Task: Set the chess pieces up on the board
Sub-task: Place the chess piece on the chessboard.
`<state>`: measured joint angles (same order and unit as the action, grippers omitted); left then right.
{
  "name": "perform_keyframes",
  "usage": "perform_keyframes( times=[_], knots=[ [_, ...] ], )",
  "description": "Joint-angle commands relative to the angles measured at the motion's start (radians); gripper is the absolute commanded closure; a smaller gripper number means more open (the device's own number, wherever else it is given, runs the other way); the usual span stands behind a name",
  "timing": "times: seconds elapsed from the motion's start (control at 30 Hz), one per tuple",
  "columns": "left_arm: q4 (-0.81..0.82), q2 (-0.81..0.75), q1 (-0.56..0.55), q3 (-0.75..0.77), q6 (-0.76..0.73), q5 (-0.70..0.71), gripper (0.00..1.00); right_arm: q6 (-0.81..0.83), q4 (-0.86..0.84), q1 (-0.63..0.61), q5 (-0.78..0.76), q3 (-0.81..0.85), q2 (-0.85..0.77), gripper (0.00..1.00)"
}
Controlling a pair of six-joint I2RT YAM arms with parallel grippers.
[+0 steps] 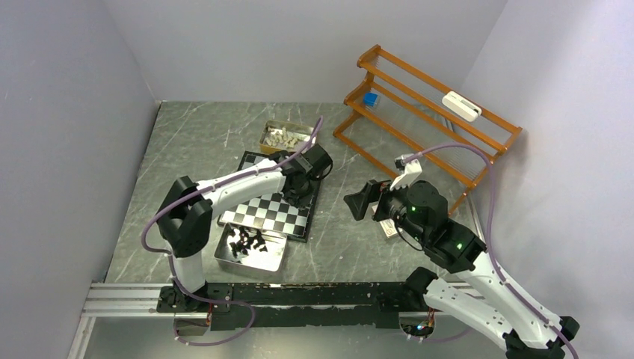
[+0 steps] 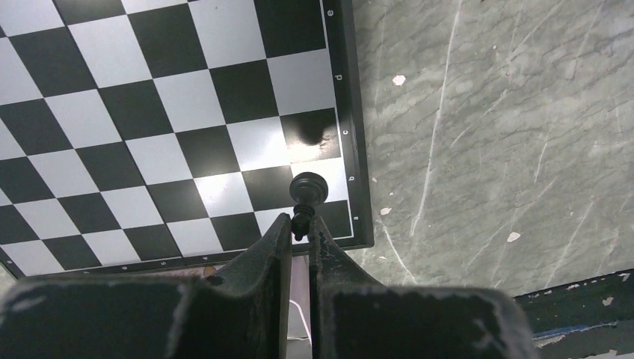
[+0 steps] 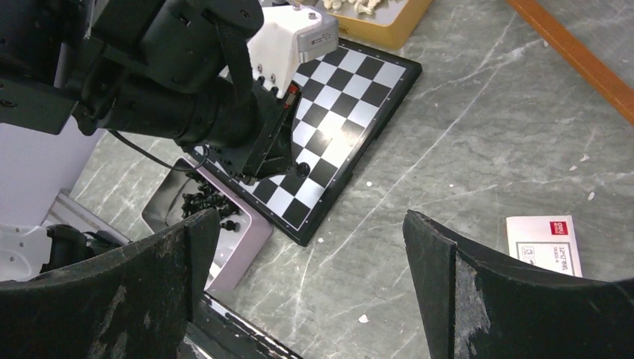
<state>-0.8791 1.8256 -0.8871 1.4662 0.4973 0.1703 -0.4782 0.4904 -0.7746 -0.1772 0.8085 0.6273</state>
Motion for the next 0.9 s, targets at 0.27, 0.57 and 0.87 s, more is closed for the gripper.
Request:
perform_keyframes(
  times=[0.27, 0.57, 0.87],
  knots=[
    [0.04, 0.049, -0.038, 0.005, 0.036, 0.044, 0.88, -0.005, 0.021, -0.003, -0.032, 0.012, -0.031, 0.02],
    [0.034, 0.103, -0.038, 0.041, 0.029, 0.061, 0.88, -0.001, 0.03, -0.003, -0.044, 0.011, -0.053, 0.02],
    [0.027, 0.134, -0.038, 0.062, 0.027, 0.074, 0.87, 0.004, 0.029, -0.003, -0.046, 0.011, -0.055, 0.02]
  ],
)
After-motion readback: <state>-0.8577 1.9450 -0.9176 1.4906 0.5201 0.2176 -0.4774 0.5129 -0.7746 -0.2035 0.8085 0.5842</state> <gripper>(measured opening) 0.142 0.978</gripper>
